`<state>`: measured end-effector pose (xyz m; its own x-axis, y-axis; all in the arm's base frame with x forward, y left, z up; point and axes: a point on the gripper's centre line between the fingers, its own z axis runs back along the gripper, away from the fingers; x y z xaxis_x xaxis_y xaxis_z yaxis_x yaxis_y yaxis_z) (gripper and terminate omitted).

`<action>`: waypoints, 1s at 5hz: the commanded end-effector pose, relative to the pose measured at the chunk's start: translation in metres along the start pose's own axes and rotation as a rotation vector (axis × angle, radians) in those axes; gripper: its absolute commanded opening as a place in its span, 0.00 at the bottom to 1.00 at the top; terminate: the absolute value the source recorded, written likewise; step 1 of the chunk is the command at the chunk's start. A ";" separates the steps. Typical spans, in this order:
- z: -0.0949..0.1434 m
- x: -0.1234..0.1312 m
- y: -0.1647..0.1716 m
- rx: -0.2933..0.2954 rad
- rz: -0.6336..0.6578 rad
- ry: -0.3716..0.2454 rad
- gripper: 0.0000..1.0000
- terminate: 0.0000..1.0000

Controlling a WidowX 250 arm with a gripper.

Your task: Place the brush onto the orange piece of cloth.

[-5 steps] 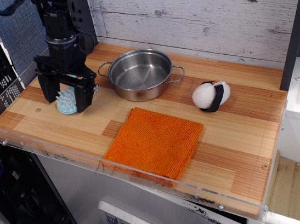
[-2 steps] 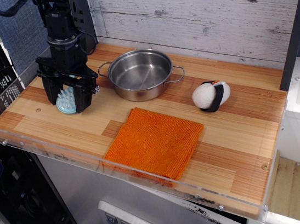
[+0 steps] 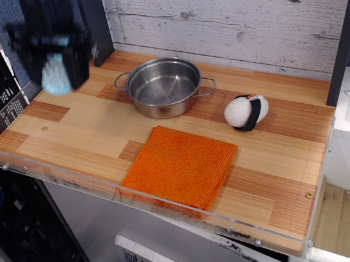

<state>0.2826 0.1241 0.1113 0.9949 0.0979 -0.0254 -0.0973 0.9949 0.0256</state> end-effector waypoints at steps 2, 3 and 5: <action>-0.026 -0.057 -0.115 -0.079 -0.252 0.091 0.00 0.00; -0.051 -0.062 -0.119 -0.074 -0.258 0.150 0.00 0.00; -0.075 -0.053 -0.116 -0.107 -0.238 0.202 0.00 0.00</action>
<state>0.2385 -0.0018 0.0229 0.9569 -0.1510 -0.2482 0.1256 0.9853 -0.1155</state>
